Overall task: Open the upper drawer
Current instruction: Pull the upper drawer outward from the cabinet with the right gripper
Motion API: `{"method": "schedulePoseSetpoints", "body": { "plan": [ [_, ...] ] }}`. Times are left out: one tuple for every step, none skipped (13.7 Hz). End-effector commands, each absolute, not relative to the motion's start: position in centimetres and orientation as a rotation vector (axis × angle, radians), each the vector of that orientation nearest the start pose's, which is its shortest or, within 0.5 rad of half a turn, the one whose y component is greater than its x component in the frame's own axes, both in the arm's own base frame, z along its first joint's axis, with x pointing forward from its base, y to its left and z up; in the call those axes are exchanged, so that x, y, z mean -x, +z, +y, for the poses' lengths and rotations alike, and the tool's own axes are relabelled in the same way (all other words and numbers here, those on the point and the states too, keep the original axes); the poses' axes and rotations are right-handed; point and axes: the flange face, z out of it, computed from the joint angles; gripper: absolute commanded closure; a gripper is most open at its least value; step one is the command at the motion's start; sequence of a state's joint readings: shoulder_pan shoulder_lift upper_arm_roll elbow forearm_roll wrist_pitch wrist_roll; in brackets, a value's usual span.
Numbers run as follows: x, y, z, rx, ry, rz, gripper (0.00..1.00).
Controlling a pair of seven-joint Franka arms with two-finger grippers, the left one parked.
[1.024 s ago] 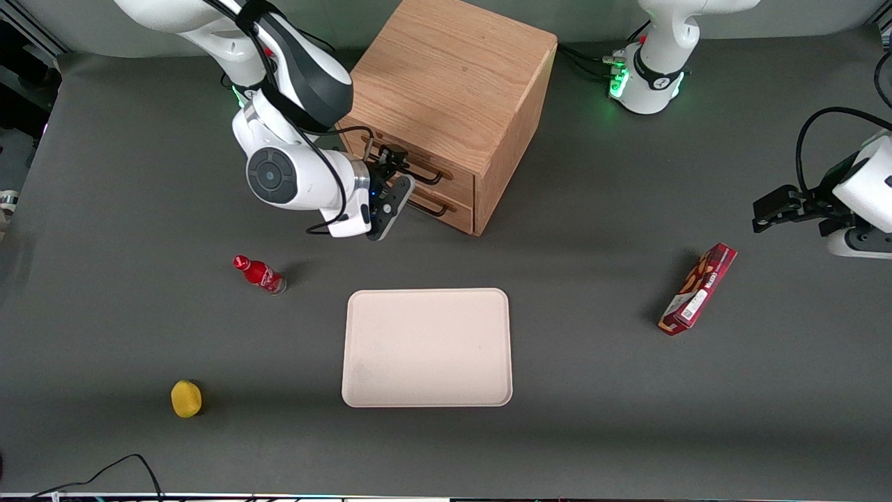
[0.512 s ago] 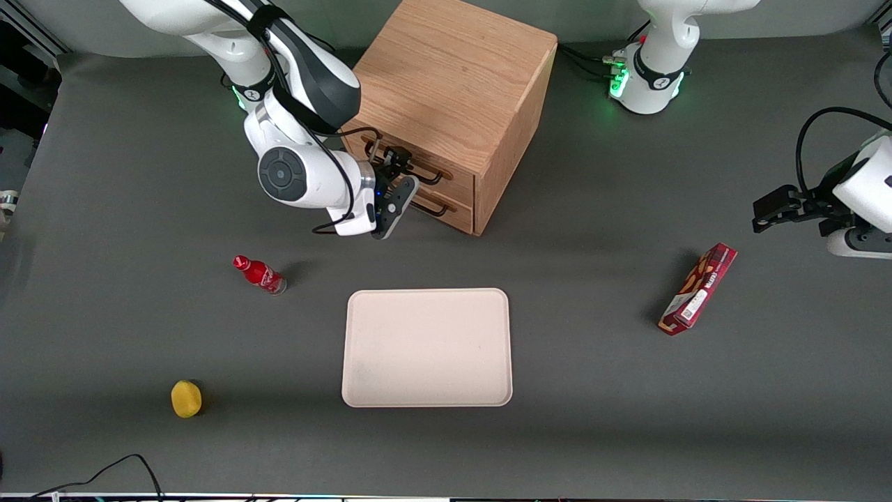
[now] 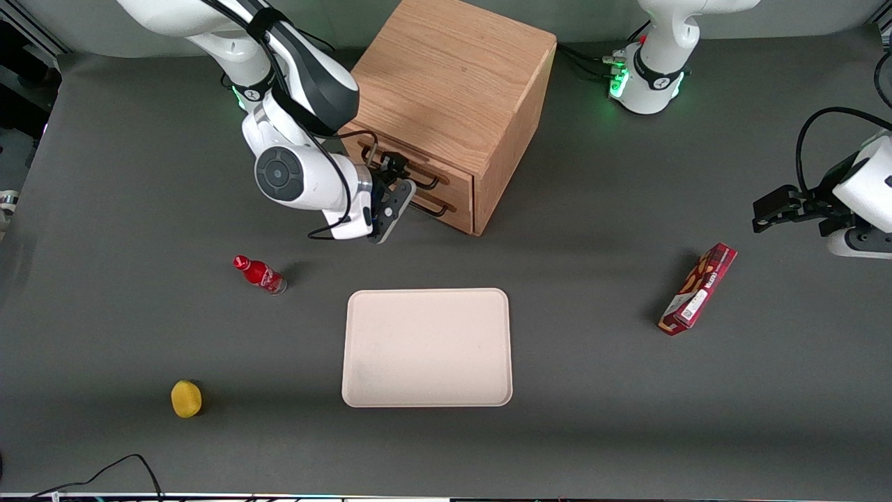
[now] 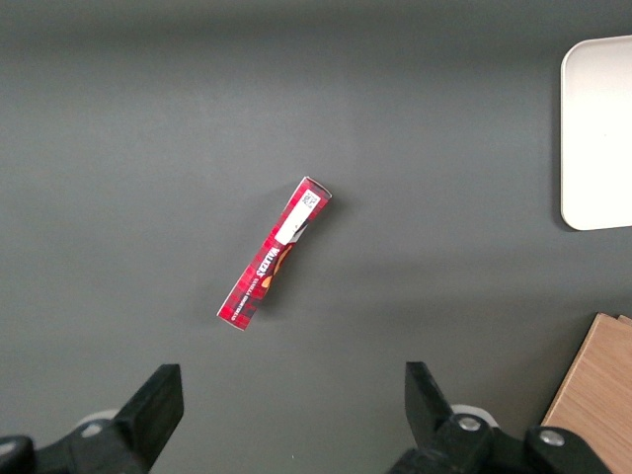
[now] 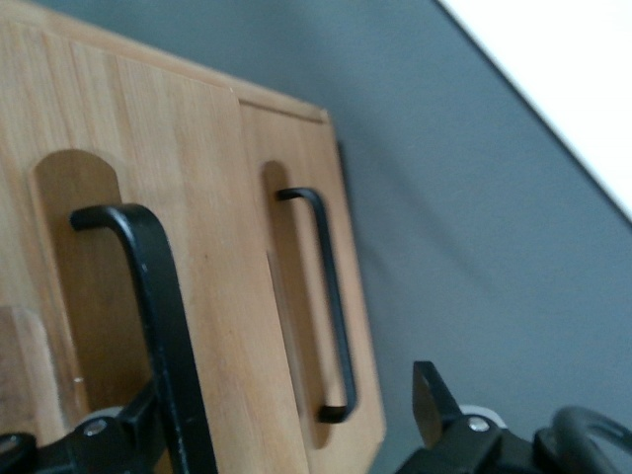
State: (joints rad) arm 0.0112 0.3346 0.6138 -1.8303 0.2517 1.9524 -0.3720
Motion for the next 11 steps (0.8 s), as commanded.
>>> {"method": "schedulePoseSetpoints", "body": {
  "plan": [
    [-53.5,36.7,33.7,2.475,0.246,-1.185,0.00],
    [-54.6,36.8,33.1,2.489,0.228,-1.184,0.00],
    [-55.8,36.8,32.4,2.492,0.207,-1.197,0.00],
    [-56.9,37.0,31.5,2.484,0.201,-1.211,0.00],
    [-59.5,37.2,29.4,2.464,0.204,-1.225,0.00],
    [-60.6,37.3,28.5,2.454,0.205,-1.235,0.00],
    [-61.7,37.0,27.4,2.452,0.197,-1.235,0.00],
    [-62.6,36.8,26.5,2.448,0.189,-1.241,0.00],
    [-63.2,36.7,26.0,2.441,0.185,-1.253,0.00],
    [-63.9,36.5,25.3,2.452,0.186,-1.261,0.00],
    [-64.6,36.2,24.9,2.467,0.189,-1.279,0.00]
  ]
}}
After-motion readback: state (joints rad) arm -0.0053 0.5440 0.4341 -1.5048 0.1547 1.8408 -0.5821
